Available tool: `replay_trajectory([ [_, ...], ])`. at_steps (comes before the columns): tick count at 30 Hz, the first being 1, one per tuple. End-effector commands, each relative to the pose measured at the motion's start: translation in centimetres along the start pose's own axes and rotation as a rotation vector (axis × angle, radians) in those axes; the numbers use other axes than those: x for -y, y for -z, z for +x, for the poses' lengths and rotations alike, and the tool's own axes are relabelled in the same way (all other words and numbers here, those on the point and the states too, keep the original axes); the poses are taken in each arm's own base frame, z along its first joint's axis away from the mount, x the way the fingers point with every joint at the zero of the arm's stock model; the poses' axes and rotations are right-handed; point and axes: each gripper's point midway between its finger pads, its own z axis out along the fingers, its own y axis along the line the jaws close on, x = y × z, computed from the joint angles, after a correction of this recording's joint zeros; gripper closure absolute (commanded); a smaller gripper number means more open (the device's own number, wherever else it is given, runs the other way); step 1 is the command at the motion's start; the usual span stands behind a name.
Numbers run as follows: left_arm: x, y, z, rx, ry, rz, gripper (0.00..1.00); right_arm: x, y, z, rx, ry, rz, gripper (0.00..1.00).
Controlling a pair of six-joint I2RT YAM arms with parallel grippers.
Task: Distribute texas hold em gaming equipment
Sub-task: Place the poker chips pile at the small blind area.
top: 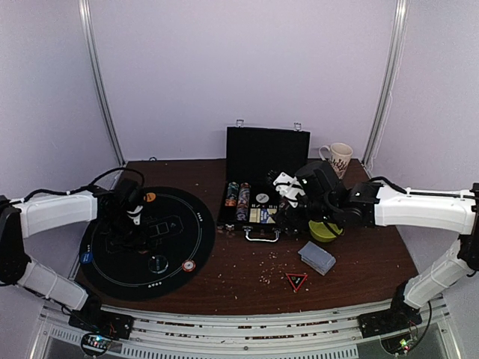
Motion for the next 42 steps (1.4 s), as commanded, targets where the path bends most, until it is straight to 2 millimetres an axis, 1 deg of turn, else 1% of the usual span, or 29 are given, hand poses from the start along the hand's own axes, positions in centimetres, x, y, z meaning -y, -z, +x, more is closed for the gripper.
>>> replay_trajectory([
  [1,-5.7,0.6,0.2,-0.014,0.176,-0.098,1.00,0.6,1.4,-1.3,0.081,0.006,-0.004,0.00],
  [5,-9.7,0.1,-0.1,-0.044,0.272,-0.172,1.00,0.8,2.6,-2.2,0.135,0.012,-0.018,0.00],
  [8,-12.2,-0.4,-0.1,-0.048,0.343,-0.214,1.00,1.1,3.4,-2.4,0.163,0.026,-0.021,0.00],
  [12,-15.0,-0.6,-0.4,-0.027,0.452,-0.217,1.00,1.8,4.0,-2.8,0.191,0.022,-0.003,0.00],
  [14,-16.1,-0.9,-0.5,-0.020,0.501,-0.215,1.00,1.9,4.2,-2.8,0.200,0.020,-0.009,0.00],
  [17,-16.9,-1.6,-1.3,-0.001,0.520,-0.236,1.00,1.9,4.3,-2.7,0.203,0.023,-0.013,0.00],
  [19,-17.5,-2.2,-1.3,-0.010,0.527,-0.265,1.00,1.9,4.3,-2.7,0.203,0.024,-0.013,0.00],
  [22,-18.0,-2.9,-1.0,-0.022,0.529,-0.284,1.00,2.0,4.3,-2.6,0.201,0.028,-0.012,0.00],
  [31,-18.6,-3.8,0.1,-0.023,0.558,-0.276,1.00,2.2,4.3,-2.8,0.202,0.034,-0.008,0.00],
  [37,-19.3,-4.1,0.2,-0.029,0.569,-0.286,1.00,2.3,4.3,-2.6,0.197,0.035,-0.003,0.00],
  [42,-20.1,-3.6,0.2,-0.006,0.600,-0.290,1.00,2.3,4.3,-2.6,0.191,0.042,-0.003,0.00],
])
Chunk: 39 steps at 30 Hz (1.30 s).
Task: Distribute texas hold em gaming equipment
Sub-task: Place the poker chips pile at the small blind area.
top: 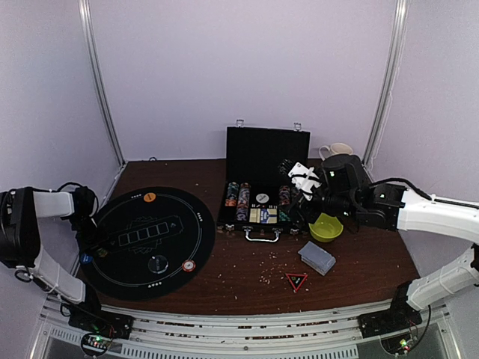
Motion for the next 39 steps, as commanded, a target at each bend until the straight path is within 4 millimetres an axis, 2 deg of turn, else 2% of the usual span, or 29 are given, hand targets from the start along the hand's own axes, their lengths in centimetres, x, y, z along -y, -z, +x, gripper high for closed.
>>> replay_trajectory([
  [1,-2.1,-1.0,-1.2,0.056,0.045,-0.058,1.00,0.4,0.4,-0.2,0.010,0.009,0.007,0.00],
  [14,-2.9,-0.2,-2.0,0.098,0.076,-0.070,1.00,0.3,0.1,-0.2,0.005,0.012,-0.004,0.00],
  [21,-2.7,0.5,-4.4,0.137,0.049,-0.070,1.00,0.3,-0.1,0.2,-0.009,0.015,-0.003,0.00],
  [26,-2.5,2.0,-6.4,0.173,0.017,-0.072,1.00,0.3,-0.3,0.3,-0.016,0.016,0.000,0.00],
  [30,-2.0,3.3,-7.0,0.197,0.013,-0.041,1.00,0.2,-0.5,0.3,-0.021,0.019,-0.003,0.00],
  [33,-1.5,4.1,-6.5,0.190,0.031,-0.002,1.00,0.2,-0.5,0.3,-0.019,0.018,-0.002,0.00],
  [35,-1.3,4.1,-5.4,0.166,0.048,0.023,1.00,0.3,-0.3,0.2,-0.015,0.017,0.000,0.00],
  [39,-2.4,4.0,-3.1,0.158,0.108,0.009,1.00,0.5,0.0,0.0,0.000,0.015,0.005,0.00],
])
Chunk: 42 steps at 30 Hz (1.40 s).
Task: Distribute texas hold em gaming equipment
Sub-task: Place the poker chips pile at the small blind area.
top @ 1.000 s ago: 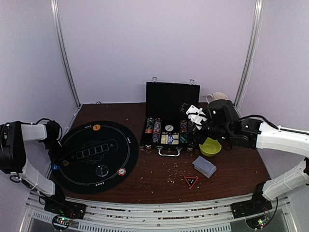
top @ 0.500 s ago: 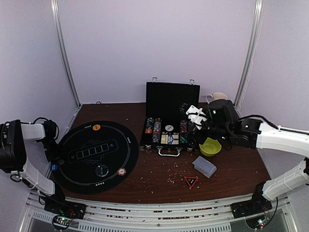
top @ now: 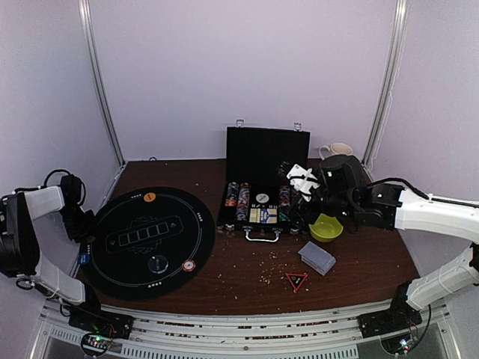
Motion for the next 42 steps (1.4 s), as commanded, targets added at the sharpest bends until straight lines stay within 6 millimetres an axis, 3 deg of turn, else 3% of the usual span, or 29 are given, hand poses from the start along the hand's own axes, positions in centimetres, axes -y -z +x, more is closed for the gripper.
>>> replay_trajectory([
  [1,-1.0,0.8,2.3,-0.017,0.071,0.005,1.00,0.6,0.6,-0.5,0.020,-0.004,0.011,0.00],
  [8,-0.8,1.3,4.3,-0.076,0.077,0.024,1.00,0.6,0.8,-0.6,0.034,-0.008,0.007,0.00],
  [12,-0.5,0.4,5.0,-0.118,0.057,0.001,1.00,0.7,0.8,-0.7,0.039,-0.010,0.010,0.00],
  [17,-0.2,-1.3,5.0,-0.137,0.037,-0.005,1.00,0.7,0.8,-0.5,0.035,-0.009,0.015,0.00],
  [24,0.1,-1.5,4.1,-0.106,0.015,0.006,1.00,0.7,0.3,0.0,0.019,-0.006,0.015,0.00],
  [30,0.6,-1.9,4.7,-0.119,-0.010,-0.001,1.00,0.8,0.0,0.1,0.014,-0.007,0.013,0.00],
  [42,-0.3,-3.5,5.6,-0.157,-0.003,-0.064,1.00,1.0,0.1,0.1,0.014,-0.013,0.012,0.00],
])
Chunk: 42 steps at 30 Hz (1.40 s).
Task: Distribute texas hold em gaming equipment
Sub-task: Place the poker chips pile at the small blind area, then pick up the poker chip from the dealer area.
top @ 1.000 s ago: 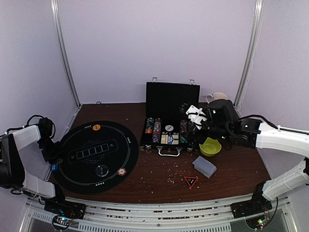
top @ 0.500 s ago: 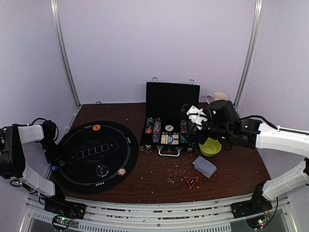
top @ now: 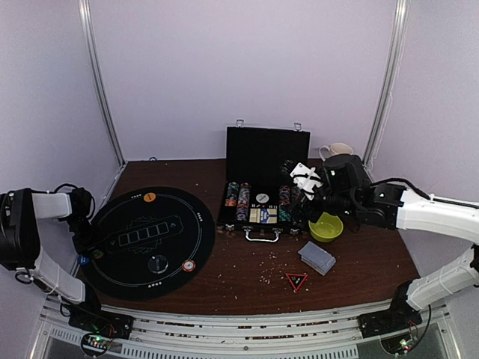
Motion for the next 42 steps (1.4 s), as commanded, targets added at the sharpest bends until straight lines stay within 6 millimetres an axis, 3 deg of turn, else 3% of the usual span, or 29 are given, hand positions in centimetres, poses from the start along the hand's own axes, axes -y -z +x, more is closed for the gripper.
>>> replay_trajectory([
  [1,-0.2,-1.1,0.0,-0.003,0.002,-0.022,0.98,0.3,0.0,-0.4,0.014,-0.004,-0.001,0.00],
  [9,-0.1,-0.7,-0.2,0.007,0.000,-0.015,0.59,0.4,0.0,-0.4,0.014,-0.004,-0.001,0.00],
  [17,0.3,0.0,-0.8,0.025,-0.006,0.003,0.42,0.3,0.0,-0.5,0.015,-0.007,-0.008,0.00],
  [21,0.2,0.9,-1.4,0.048,-0.002,-0.001,0.38,0.3,0.0,-0.6,0.017,-0.010,-0.012,0.00],
  [27,0.9,4.4,-3.9,0.149,-0.007,0.041,0.32,0.3,-0.1,-0.6,0.011,-0.010,-0.018,0.00],
  [31,2.1,9.4,-6.9,0.309,-0.018,0.128,0.27,0.5,-0.1,-1.0,0.016,-0.028,-0.018,0.00],
  [33,3.8,12.8,-8.3,0.409,-0.087,0.175,0.27,0.8,-0.2,-1.2,0.019,-0.044,-0.020,0.00],
  [34,5.5,14.9,-8.7,0.469,-0.163,0.202,0.27,1.0,-0.2,-1.3,0.018,-0.050,-0.020,0.00],
  [36,10.9,18.5,-7.9,0.564,-0.387,0.256,0.26,1.0,-0.3,-1.3,0.008,-0.051,-0.023,0.00],
  [38,17.2,20.8,-4.5,0.583,-0.664,0.365,0.22,1.3,-0.4,-1.3,-0.005,-0.050,-0.015,0.00],
  [40,22.6,21.7,0.9,0.534,-0.923,0.502,0.11,1.6,-0.4,-1.1,-0.020,-0.050,-0.001,0.00],
  [42,26.2,21.3,7.7,0.474,-1.199,0.567,0.06,1.9,-0.3,-0.9,-0.039,-0.056,0.013,0.00],
])
